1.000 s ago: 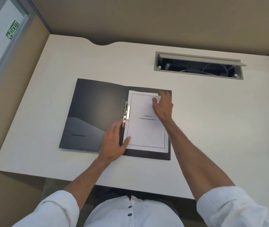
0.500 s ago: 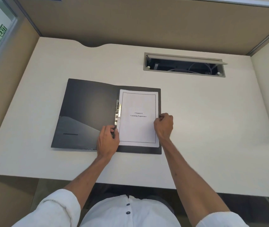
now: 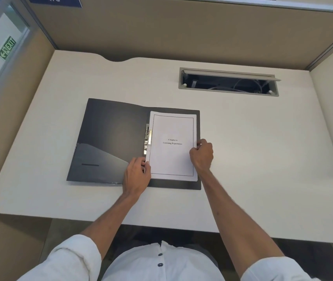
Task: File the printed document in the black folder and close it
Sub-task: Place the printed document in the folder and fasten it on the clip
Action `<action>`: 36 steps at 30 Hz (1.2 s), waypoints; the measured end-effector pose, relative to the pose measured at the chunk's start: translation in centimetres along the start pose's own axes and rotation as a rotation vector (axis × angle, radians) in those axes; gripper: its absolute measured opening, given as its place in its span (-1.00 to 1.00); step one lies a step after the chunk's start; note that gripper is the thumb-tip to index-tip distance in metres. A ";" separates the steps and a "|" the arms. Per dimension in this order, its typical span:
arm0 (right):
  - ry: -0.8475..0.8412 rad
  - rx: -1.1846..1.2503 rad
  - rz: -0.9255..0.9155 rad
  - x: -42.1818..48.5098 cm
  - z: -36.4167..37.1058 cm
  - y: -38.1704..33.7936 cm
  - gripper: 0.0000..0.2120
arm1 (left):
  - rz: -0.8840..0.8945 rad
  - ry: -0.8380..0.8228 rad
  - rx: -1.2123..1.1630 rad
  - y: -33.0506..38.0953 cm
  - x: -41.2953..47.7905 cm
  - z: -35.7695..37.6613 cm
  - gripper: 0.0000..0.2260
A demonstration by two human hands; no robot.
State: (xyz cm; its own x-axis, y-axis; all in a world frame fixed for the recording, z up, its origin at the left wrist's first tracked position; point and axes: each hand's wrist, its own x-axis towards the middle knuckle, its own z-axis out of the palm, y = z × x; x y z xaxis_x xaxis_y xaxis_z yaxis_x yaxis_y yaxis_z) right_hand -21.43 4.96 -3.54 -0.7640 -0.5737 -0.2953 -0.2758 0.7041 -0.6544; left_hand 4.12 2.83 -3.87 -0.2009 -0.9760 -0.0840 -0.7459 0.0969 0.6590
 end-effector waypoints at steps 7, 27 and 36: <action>-0.002 -0.036 -0.032 -0.1 0.2 -0.1 -0.71 | 0.011 -0.004 0.000 -0.3 0.0 0.1 -0.86; 0.008 -0.002 -0.028 -0.1 0.3 -0.2 -0.70 | 0.010 -0.021 0.012 0.1 0.4 -0.3 -0.82; -0.008 -0.012 -0.021 -0.1 0.2 -0.5 -0.74 | 0.011 -0.019 0.020 0.0 0.6 -0.3 -0.86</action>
State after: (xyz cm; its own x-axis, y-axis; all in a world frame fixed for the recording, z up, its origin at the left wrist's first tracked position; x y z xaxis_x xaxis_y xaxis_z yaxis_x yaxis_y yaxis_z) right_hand -21.10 4.63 -3.31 -0.7534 -0.5915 -0.2875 -0.2984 0.6970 -0.6521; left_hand 4.16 2.16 -3.68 -0.2212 -0.9709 -0.0915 -0.7562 0.1115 0.6447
